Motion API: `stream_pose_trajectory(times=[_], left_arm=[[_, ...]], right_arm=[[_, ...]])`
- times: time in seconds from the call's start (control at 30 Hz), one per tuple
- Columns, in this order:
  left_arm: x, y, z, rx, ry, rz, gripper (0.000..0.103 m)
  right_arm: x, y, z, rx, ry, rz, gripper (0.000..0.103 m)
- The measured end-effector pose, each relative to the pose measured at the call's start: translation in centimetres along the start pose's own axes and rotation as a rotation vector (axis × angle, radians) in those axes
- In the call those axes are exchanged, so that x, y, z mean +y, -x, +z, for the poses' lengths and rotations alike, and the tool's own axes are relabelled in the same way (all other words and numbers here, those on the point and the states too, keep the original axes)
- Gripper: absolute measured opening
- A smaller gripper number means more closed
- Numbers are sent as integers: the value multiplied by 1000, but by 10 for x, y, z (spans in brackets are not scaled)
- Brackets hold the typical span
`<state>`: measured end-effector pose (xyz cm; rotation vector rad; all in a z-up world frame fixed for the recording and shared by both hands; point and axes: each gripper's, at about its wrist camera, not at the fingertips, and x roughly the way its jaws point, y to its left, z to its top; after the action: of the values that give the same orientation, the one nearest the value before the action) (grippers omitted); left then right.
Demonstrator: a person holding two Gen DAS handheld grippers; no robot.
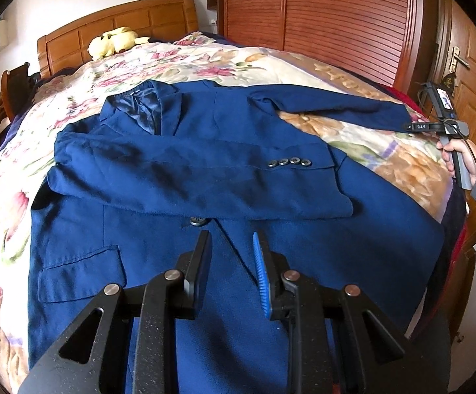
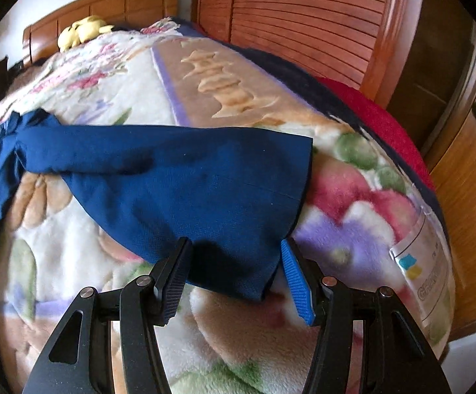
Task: Fold large clothes
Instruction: 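Move the right tool to the other sleeve cuff and close on it, then fold the held sleeve across the jacket front with the right tool, release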
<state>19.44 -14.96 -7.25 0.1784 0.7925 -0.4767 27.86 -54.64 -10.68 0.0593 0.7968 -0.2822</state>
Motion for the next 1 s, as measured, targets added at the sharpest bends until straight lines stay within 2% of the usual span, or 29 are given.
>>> stream_pose_trajectory(times=[0.17, 0.23, 0.3, 0.4, 0.53, 0.7, 0.83, 1.0], left_arm=[[2, -3, -3, 8, 5, 5, 26], [3, -4, -4, 12, 6, 9, 26], [5, -3, -6, 14, 8, 12, 26], [11, -1, -9, 13, 17, 18, 26], [25, 7, -13, 6, 42, 30, 26], [49, 22, -23, -9, 90, 47, 26], [65, 36, -32, -23, 123, 59, 26], [81, 53, -42, -40, 151, 75, 26]], right_arm=[[6, -4, 4, 1, 30, -17, 57], [8, -7, 3, -2, 49, -20, 53], [12, -6, 1, -8, 71, -23, 32], [17, -3, 3, -23, 108, -9, 16], [30, 13, 9, -85, 149, 14, 13], [62, 63, 31, -209, 185, 69, 12], [110, 111, 51, -305, 255, 130, 12], [185, 175, 69, -426, 341, 259, 12]])
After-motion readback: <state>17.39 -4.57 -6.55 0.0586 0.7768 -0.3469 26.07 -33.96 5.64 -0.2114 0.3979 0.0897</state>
